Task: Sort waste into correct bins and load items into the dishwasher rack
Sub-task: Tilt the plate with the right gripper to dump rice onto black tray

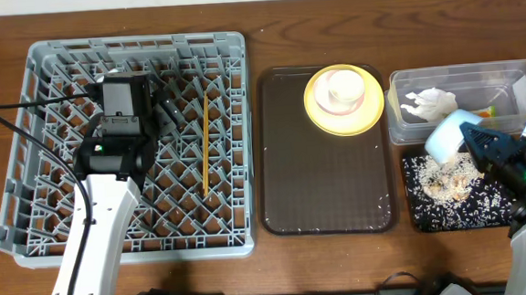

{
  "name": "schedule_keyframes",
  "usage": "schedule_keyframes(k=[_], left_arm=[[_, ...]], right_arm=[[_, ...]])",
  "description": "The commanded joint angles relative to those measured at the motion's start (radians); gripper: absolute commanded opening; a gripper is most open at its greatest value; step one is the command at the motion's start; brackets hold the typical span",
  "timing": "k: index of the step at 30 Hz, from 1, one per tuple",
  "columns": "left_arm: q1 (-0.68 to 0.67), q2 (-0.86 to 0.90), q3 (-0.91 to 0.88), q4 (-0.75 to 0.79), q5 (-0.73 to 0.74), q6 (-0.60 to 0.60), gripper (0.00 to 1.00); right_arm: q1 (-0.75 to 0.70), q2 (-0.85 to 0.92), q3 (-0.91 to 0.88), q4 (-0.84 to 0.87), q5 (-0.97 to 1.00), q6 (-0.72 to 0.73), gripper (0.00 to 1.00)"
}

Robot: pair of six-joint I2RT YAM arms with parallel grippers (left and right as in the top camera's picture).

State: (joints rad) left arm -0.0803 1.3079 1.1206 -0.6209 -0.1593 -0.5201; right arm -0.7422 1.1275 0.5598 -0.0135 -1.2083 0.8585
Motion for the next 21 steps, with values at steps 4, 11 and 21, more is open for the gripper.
schedule_keyframes(k=[4,11,21], left_arm=[[0.003,-0.002,0.009,0.001,-0.002,0.002,0.91],[0.003,-0.002,0.009,0.001,-0.002,0.002,0.91],[0.003,-0.002,0.009,0.001,-0.002,0.002,0.91]], right_arm=[[-0.010,-0.009,0.008,0.069,-0.066,-0.014,0.01],[-0.009,-0.009,0.008,0.040,-0.045,0.000,0.01],[-0.010,-0.009,0.008,0.003,-0.031,0.008,0.01]])
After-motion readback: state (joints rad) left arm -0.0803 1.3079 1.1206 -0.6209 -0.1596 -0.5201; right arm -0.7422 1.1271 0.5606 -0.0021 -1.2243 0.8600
